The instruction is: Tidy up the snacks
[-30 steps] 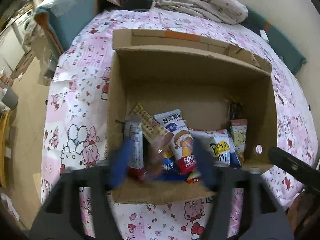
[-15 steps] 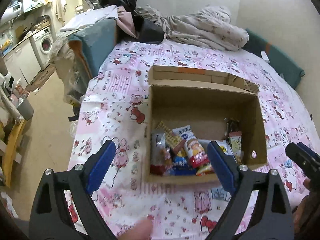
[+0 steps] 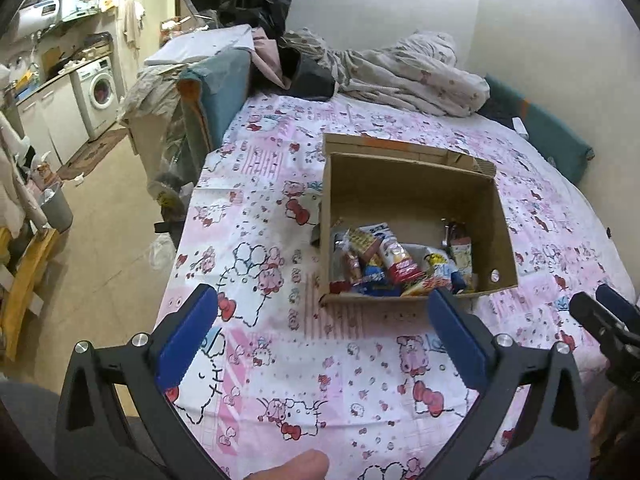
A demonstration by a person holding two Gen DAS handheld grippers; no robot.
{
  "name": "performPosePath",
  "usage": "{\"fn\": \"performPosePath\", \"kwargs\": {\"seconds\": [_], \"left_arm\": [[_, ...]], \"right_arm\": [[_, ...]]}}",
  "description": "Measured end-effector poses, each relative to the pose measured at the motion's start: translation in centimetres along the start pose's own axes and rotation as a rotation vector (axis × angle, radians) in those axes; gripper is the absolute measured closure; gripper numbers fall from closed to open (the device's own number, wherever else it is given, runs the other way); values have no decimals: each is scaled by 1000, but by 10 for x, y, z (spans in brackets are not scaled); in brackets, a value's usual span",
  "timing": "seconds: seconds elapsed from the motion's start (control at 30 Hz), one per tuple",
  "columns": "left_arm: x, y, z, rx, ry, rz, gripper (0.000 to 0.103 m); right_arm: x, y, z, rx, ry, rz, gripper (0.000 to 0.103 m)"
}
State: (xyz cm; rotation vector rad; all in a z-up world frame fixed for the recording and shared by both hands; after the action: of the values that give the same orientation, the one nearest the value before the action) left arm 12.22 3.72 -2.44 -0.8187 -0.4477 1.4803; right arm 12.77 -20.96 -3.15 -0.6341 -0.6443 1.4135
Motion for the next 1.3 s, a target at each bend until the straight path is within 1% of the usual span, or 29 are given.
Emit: {"fn": "performPosePath", "kwargs": {"seconds": [0.1,0.13,0.43,0.67,0.87,1.3], "left_arm": [[0,5,1,-20,5,-9,0],[-2,5,0,-24,21,-12,0],[-18,9,-7,-13,53,-51,0],[-19,10,-8,-3,47,-60,0],[-17,13,-9,1,38,-60,0],[-17,17,-10,13,38,-63,0]], "right_arm": [[5,7,-5,3,11,17,0],[6,6,-8,0,17,20,0],[10,6,-17,-16,61,36,0],[6,5,-16,-25,89,33,0],[11,5,-13,-40,87,56,0],[7,2,-11,-46,97,42,0]]}}
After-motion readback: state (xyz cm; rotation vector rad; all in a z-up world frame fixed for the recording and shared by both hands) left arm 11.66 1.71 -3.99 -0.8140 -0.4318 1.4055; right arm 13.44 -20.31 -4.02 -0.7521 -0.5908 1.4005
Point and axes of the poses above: each gripper's, at about its wrist camera, not at the fingertips, and z roughly against the way its jaws point, x to its left, y to its underside, the point moved 9 cm from there along -z, roughly the way its jaws point, and after that the axes turned 14 degrees about y, right-handed, at the moved point
